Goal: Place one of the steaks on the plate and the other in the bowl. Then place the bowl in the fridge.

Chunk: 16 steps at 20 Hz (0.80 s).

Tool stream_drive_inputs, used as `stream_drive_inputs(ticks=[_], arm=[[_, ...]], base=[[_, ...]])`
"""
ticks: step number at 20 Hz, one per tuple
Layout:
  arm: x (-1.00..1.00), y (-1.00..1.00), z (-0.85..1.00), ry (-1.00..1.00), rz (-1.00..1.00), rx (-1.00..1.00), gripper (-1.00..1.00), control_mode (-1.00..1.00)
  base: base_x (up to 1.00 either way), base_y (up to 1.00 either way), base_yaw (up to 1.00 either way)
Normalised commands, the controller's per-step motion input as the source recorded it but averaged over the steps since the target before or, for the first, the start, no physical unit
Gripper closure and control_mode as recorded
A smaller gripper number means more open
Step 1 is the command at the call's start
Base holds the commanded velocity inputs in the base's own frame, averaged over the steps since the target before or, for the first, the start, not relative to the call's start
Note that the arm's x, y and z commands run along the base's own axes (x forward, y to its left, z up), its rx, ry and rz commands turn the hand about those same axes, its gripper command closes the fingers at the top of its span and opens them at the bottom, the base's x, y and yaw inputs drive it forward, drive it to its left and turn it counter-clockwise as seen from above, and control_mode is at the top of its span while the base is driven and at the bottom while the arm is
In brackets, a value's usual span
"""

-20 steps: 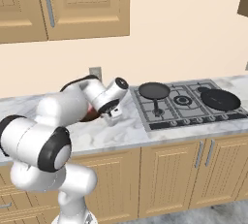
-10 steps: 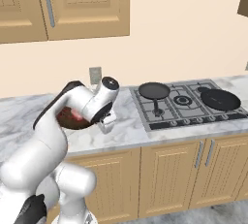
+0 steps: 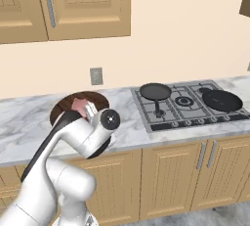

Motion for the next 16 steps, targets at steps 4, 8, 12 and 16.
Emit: stream_drive_inputs(ticks=[4,8,12,16], arm=[[0.0,0.0,0.0,0.0,0.0,0.0,1.0,-1.0],[0.0,0.0,0.0,0.0,0.0,0.0,1.0,-1.0],[0.0,0.0,0.0,0.0,0.0,0.0,1.0,1.0],[0.0,0.0,0.0,0.0,0.0,0.0,1.0,1.0]], base=[[0.0,0.0,0.0],[0.0,0.0,0.0],[-0.04,-0.3,-0.18],[0.0,-0.83,-0.46]])
